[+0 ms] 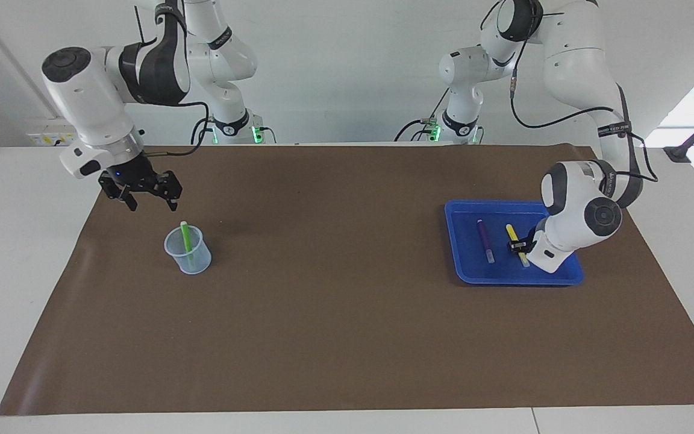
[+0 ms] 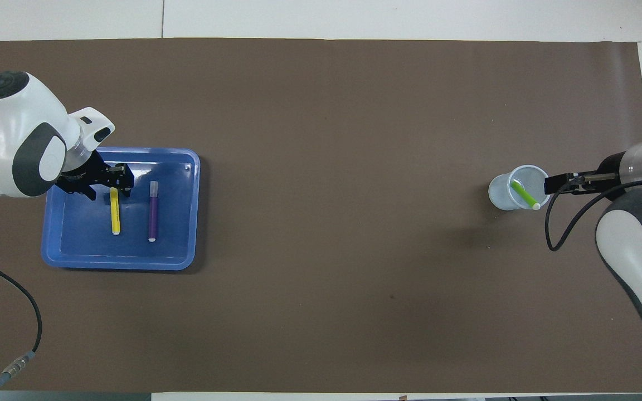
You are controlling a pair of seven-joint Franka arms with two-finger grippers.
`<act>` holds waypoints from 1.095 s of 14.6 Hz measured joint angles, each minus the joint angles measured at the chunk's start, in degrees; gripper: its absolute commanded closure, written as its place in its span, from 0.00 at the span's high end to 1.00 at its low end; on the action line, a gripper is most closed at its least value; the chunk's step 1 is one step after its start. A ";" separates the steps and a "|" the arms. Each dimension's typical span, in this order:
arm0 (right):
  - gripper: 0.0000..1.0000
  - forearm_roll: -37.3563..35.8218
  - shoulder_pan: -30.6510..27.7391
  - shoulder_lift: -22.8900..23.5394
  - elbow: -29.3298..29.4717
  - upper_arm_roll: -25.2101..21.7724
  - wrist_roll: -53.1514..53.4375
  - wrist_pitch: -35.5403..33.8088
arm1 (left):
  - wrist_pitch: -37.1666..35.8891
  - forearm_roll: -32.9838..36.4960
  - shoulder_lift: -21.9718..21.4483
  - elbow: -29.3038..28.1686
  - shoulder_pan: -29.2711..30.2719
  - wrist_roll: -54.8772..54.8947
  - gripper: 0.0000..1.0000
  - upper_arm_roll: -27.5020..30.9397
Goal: Right arm passes pens to left for tray arrangement
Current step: 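Place the yellow pen in the blue tray and open the left gripper, then grasp the green pen in the cup with the right gripper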
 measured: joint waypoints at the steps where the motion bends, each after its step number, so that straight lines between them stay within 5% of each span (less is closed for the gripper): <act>1: 0.91 0.00 0.00 0.02 -1.00 0.02 -0.40 0.76 | -0.91 -0.81 -0.81 1.09 0.00 0.01 1.00 -0.34; 7: 0.86 0.00 0.23 0.97 -5.86 1.23 -0.93 8.39 | -8.63 -26.04 -10.96 10.41 0.36 -3.91 1.00 -0.59; 10: 0.81 0.00 0.25 2.03 -7.18 1.97 -0.93 11.49 | -9.15 -35.96 -14.72 10.31 0.77 -11.37 1.00 -0.57; 12: 0.66 0.00 0.25 2.20 -8.03 2.01 -0.93 12.41 | -9.51 -40.98 -16.52 9.82 0.77 -15.72 1.00 -0.60; 16: 0.62 0.00 0.25 2.19 -8.39 2.03 -0.93 13.14 | -9.62 -47.68 -19.73 6.18 0.76 -18.23 1.00 -0.62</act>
